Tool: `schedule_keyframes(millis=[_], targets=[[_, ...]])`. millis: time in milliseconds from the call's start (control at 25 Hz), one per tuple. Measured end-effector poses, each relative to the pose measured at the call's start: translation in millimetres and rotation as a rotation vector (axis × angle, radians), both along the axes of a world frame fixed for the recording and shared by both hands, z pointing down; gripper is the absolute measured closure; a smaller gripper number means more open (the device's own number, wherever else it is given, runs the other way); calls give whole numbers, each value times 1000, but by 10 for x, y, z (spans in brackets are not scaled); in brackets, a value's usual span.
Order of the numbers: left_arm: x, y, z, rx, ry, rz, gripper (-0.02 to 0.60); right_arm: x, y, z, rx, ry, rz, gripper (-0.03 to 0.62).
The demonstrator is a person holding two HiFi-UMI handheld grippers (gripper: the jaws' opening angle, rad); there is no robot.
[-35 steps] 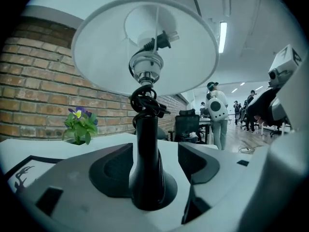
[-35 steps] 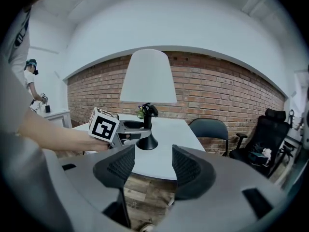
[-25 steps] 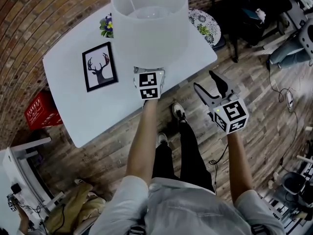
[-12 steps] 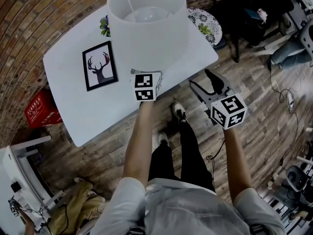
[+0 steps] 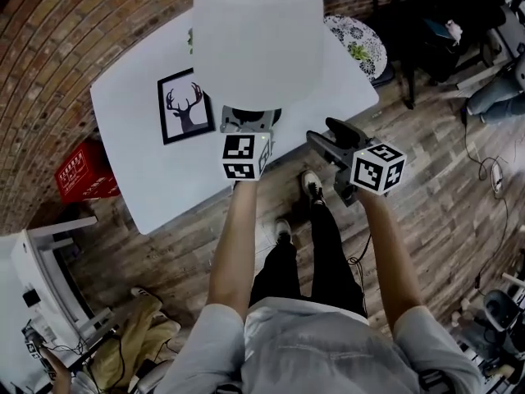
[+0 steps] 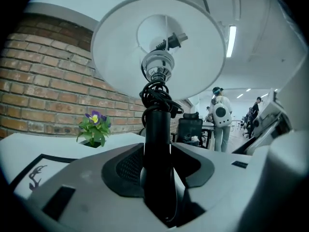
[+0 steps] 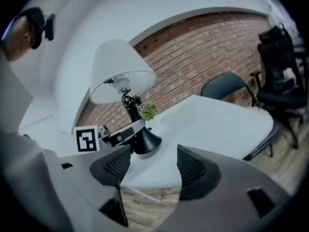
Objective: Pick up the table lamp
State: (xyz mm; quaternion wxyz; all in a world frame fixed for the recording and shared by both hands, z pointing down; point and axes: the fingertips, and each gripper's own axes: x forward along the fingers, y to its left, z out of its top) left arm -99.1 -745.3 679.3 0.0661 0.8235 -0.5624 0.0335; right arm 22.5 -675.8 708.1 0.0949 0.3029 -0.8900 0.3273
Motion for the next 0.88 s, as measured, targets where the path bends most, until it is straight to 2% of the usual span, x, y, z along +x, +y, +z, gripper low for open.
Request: schedule_keyframes(millis=[120,200,360,520,560,640,680,880], targets=[[78,46,-112,28,59,48,407,-216,-123,110,-207,-222,-11,290],[126,63,-193,40,62,67,407,-330,-175,109,-282,-320,-38,290],[198,60,-427,53,56,101,407,-453,-320,31,-309,-428,-64,290],[267,160,-688,36,68,137,407,-555,-407,-144,-293,-521,-77,292],[269,182,-749,27,66,140,407,-594,-385,-243,-278,-553,-106,308],[254,220,-873,4,60,143,407,-680,-291,-513,-254,-659,-181,421],[239,236,-938,-8,57,143,407,-712,-242,-627,-254,-708,-197,503],[104,431,-1437,-61,45,144,407,-843,15,-1114,-296,-808,-142,511]])
